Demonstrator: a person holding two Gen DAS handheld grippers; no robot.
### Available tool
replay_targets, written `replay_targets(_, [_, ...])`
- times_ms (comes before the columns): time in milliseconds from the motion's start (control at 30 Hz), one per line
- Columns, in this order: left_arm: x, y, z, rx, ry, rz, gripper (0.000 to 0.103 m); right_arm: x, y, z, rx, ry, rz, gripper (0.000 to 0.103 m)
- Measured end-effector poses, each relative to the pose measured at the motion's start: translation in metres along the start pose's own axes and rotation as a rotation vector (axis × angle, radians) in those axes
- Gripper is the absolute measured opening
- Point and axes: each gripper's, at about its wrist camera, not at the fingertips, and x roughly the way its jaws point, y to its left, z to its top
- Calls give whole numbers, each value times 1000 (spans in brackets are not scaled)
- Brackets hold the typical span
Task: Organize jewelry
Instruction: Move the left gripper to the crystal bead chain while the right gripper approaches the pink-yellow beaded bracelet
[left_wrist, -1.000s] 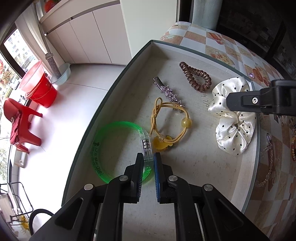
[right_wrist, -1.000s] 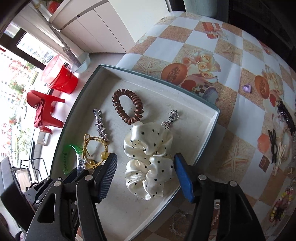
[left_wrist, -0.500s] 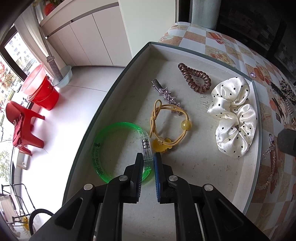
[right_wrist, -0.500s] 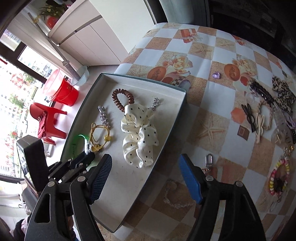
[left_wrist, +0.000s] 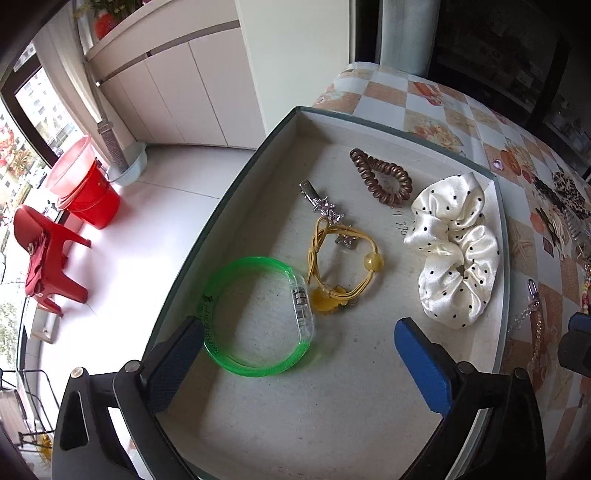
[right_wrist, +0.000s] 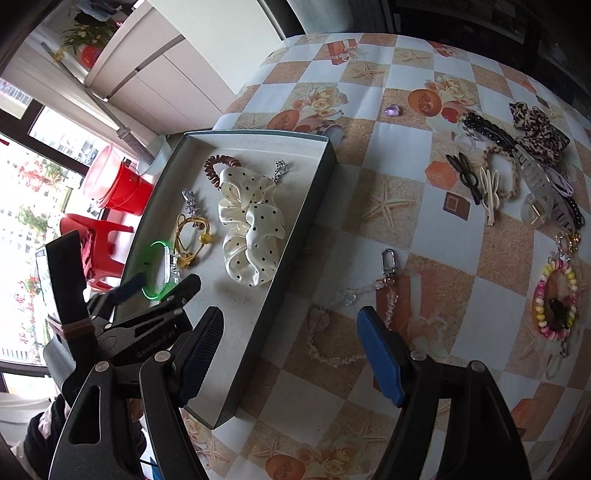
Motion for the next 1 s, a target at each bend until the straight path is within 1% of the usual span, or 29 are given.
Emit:
replay_targets(100, [2, -1, 1, 5, 18, 1, 103, -1, -1, -2, 1, 0, 0, 78])
replay_targets(200, [3, -1, 0, 5, 22, 14, 103, -3, -2, -3, 7, 0, 0, 78])
replay_targets(367, [2, 1, -1, 2, 23, 14, 103, -2, -2, -5, 6, 14, -1, 78])
replay_targets(433, [1, 1, -2, 8, 19, 12, 103, -1, 1, -6, -2, 21, -8, 79])
replay_targets(533, [-2, 0, -2, 10, 22, 6, 103, 1, 7, -9, -25, 23, -21, 85])
replay_targets(667, [-6, 0, -2, 9, 38, 8, 103, 3, 11, -13, -44, 19, -21, 87])
replay_targets(767, [-9, -3, -2, 26, 39, 26, 103, 2, 9, -15, -38, 9, -18, 87])
replay_targets(833, [-11, -4, -3, 40, 37, 41, 103, -1, 6, -18, -34, -5, -30, 87])
replay_targets(1000, [-12, -5, -6, 50, 41, 43, 103, -9, 2, -24, -37, -46, -43, 87])
